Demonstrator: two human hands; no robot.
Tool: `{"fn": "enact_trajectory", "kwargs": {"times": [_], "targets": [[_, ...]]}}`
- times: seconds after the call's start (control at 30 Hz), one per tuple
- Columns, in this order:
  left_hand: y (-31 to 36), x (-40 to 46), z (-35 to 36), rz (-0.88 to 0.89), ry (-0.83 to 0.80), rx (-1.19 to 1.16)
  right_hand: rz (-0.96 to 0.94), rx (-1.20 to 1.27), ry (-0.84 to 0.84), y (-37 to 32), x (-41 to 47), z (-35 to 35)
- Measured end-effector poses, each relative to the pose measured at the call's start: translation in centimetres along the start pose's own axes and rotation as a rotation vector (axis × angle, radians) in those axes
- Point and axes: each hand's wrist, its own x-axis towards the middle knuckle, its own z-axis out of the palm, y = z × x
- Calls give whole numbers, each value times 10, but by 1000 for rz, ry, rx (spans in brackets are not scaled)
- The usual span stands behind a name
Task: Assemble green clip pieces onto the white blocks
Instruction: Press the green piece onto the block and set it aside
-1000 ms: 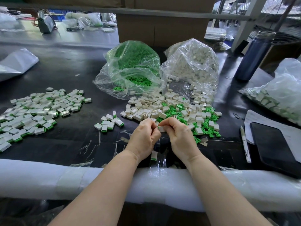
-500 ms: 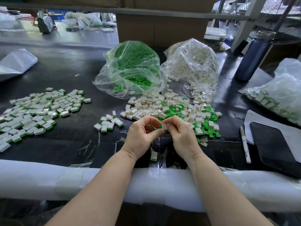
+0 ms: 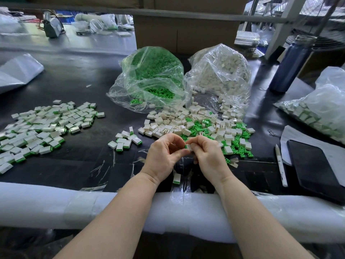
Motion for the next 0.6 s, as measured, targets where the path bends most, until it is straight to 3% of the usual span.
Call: {"fn": "enact_trajectory", "kwargs": {"times": [0.33,0.6], "targets": [[-4,1,3,23,36,86,-19,-149,53,4,1,1],[-2,1,1,-19,15,19,-3,-50,39,3,2,0]]}}
